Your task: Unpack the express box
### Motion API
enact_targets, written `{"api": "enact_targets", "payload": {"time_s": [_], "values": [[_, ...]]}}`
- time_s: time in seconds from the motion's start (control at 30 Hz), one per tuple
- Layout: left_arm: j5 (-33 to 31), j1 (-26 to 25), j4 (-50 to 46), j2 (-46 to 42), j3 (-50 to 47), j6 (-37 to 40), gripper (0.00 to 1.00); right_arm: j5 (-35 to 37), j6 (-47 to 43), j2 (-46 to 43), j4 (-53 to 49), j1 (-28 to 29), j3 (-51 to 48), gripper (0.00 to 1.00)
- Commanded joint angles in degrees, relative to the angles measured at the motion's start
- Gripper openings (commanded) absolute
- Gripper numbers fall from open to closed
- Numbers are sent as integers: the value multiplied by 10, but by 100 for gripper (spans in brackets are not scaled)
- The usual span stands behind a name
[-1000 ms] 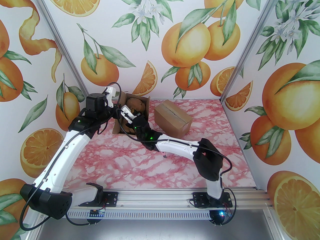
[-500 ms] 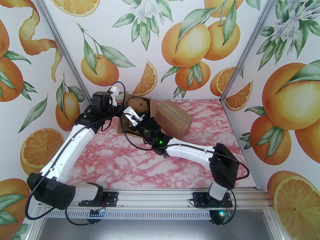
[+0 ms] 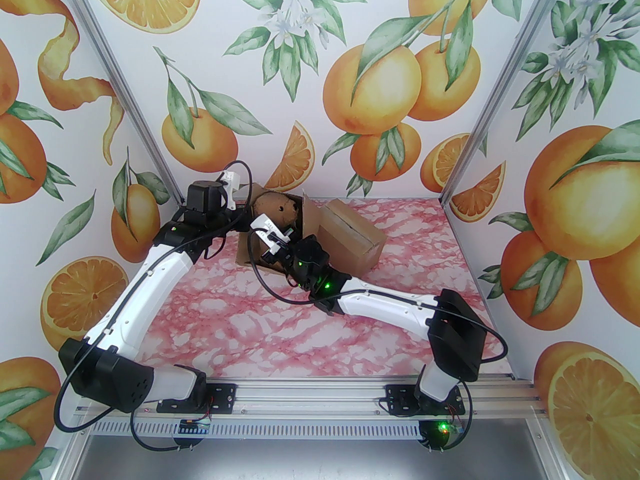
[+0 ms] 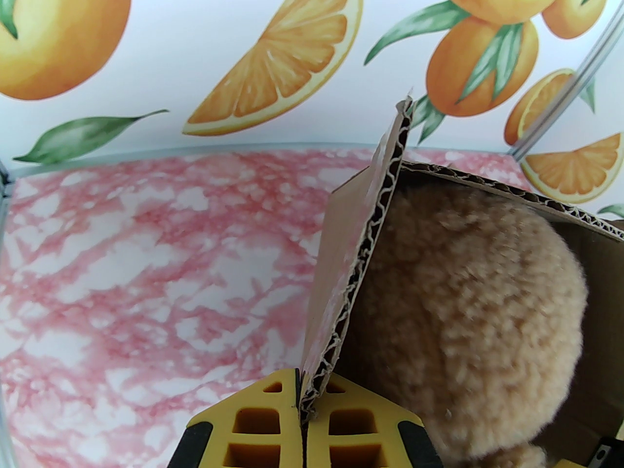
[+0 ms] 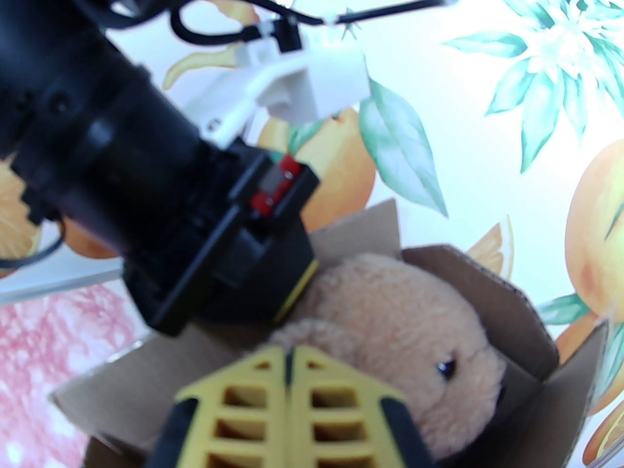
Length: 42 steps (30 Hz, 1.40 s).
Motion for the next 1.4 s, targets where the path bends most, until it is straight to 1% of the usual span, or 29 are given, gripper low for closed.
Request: {"api": "enact_targets", "payload": {"time_s": [0.0, 0.1, 0.23, 0.43, 0.53, 0.7, 0.8, 0.9, 0.97, 1.03, 1.13, 1.23, 1.37], "values": [[-62, 32, 25, 9, 25, -16, 0, 2, 6, -40, 40, 0, -1, 0], [-59, 38, 21, 11, 24, -21, 0, 14, 12, -41, 46, 0, 5, 0], [-50, 41, 20, 16, 22, -24, 0, 60, 39, -27, 28, -5, 45, 0], [-40, 45, 23, 24, 20, -24, 0, 76, 44, -20, 41, -9, 84, 0], [-33, 46, 27, 25, 18, -22, 0, 95, 42, -16, 27, -10, 101, 0], [-27, 51, 29, 28, 18, -21, 0, 107, 48, -10, 20, -16, 115, 0], [-29, 53, 27, 29, 17, -17, 0, 103, 50, -6, 24, -16, 123, 0], [-30, 59, 27, 32, 12, -17, 0, 82, 52, -13, 43, -17, 123, 0], [-27, 63, 24, 38, 13, -18, 0, 52, 57, -24, 82, -17, 106, 0], [-28, 64, 18, 41, 19, -18, 0, 37, 65, -31, 109, -17, 95, 0], [-31, 67, 10, 47, 29, -15, 0, 15, 80, -45, 131, -16, 83, 0], [-33, 73, 7, 47, 27, -14, 0, 15, 80, -56, 131, -17, 79, 0], [-38, 80, -4, 46, 31, -12, 0, -9, 78, -74, 180, -24, 45, 0]]}}
